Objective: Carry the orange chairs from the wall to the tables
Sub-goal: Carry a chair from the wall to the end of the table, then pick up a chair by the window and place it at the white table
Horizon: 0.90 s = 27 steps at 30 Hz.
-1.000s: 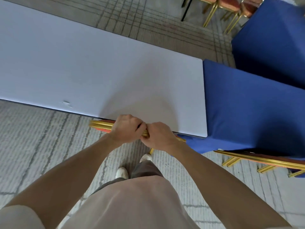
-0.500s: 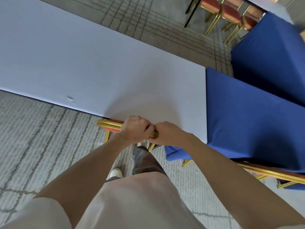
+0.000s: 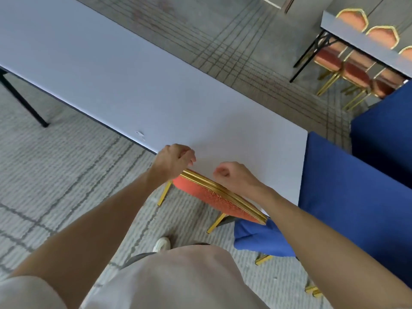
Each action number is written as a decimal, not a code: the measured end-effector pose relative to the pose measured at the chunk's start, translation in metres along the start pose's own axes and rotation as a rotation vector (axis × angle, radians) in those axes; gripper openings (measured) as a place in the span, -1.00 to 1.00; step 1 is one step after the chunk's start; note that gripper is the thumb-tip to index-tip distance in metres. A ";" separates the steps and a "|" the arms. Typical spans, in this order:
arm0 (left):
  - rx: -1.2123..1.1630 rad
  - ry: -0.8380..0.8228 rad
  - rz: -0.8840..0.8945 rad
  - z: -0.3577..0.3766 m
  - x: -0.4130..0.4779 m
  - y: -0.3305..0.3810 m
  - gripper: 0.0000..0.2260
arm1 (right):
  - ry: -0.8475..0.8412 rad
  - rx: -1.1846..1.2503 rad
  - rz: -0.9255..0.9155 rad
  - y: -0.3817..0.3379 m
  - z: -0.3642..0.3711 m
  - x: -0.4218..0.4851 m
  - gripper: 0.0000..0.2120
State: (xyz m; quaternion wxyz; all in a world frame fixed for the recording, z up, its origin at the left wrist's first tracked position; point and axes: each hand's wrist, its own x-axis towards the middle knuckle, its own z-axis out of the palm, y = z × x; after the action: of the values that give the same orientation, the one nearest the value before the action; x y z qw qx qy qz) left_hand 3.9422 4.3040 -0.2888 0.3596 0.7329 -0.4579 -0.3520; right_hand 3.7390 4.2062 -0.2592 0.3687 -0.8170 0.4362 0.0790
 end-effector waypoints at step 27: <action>0.442 1.107 -0.855 -0.269 -0.637 -0.121 -0.35 | -0.601 0.006 -1.139 -0.494 0.369 -0.227 -0.64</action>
State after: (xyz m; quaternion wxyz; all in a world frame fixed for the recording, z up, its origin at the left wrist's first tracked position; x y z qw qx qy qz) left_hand 4.0077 4.9871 -0.1404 0.2132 0.9735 0.0566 0.0606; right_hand 4.0528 4.7745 -0.1578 0.4613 -0.8618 -0.1880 0.0953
